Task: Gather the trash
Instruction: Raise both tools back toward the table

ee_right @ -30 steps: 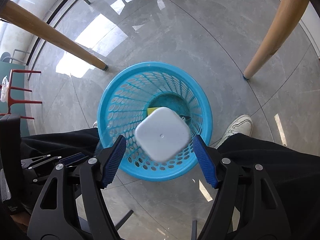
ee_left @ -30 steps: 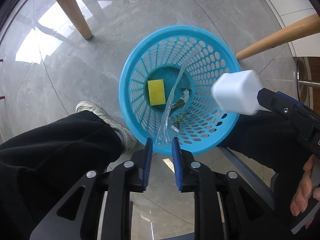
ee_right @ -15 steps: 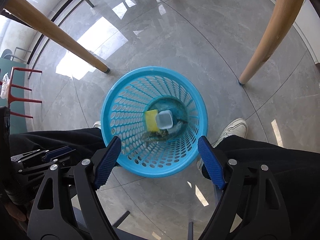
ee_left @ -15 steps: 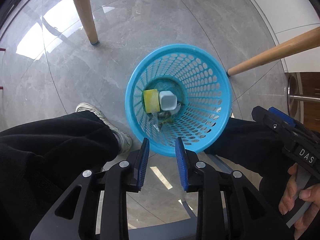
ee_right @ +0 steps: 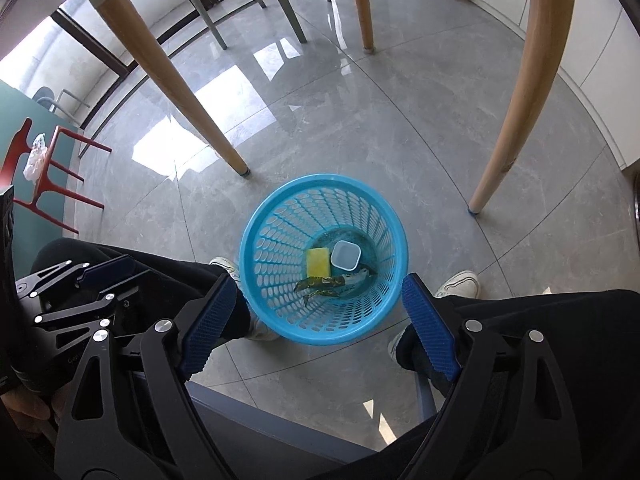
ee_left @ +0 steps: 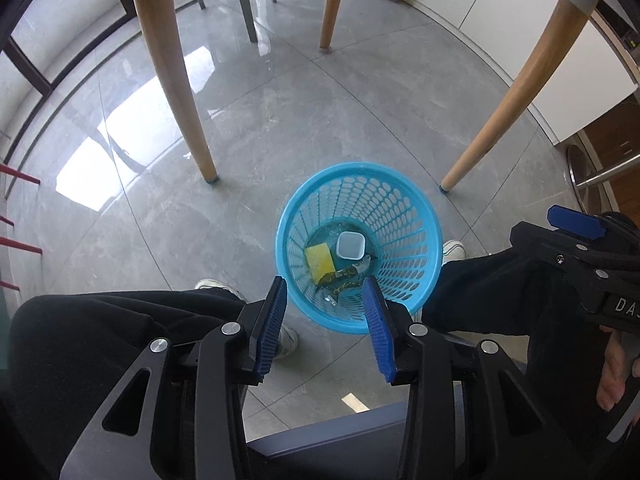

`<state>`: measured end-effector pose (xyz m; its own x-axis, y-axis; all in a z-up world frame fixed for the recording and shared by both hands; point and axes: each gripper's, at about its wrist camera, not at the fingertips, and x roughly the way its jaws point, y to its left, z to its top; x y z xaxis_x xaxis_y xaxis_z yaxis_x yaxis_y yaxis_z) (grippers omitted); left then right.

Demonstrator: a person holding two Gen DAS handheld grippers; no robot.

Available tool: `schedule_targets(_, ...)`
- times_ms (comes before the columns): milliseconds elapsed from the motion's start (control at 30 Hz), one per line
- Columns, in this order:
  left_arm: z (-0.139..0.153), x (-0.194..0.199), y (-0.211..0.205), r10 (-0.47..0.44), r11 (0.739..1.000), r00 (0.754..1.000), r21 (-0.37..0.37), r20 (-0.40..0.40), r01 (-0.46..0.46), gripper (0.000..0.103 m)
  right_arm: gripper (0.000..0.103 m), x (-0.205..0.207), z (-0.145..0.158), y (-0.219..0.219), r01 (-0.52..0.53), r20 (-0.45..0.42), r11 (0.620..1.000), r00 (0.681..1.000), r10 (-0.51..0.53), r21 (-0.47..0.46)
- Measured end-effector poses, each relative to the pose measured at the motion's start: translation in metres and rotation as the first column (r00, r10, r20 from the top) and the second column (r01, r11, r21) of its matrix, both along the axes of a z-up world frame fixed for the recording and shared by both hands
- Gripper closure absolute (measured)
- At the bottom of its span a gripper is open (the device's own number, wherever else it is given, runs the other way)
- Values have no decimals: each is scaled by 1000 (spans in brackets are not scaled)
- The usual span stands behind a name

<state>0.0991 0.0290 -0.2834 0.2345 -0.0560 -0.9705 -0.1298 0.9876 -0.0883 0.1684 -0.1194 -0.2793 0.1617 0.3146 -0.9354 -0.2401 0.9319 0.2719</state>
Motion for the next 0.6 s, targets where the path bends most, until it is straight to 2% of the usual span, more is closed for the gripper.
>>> schedule_targets(267, 48, -23, 3, 4, 1000, 994, 3, 113, -5, 59, 19, -23, 36, -14, -19, 70, 999, 997, 15, 46)
schedule_targets(433, 79, -35, 5, -4, 999, 981, 44, 192, -5, 58, 19, -41, 61, -22, -36, 130, 998, 991, 29, 52)
schedule_targets(600, 108, -47, 9, -3, 999, 965, 53, 263, -11, 57, 19, -58, 98, -29, -49, 201, 996, 979, 33, 75)
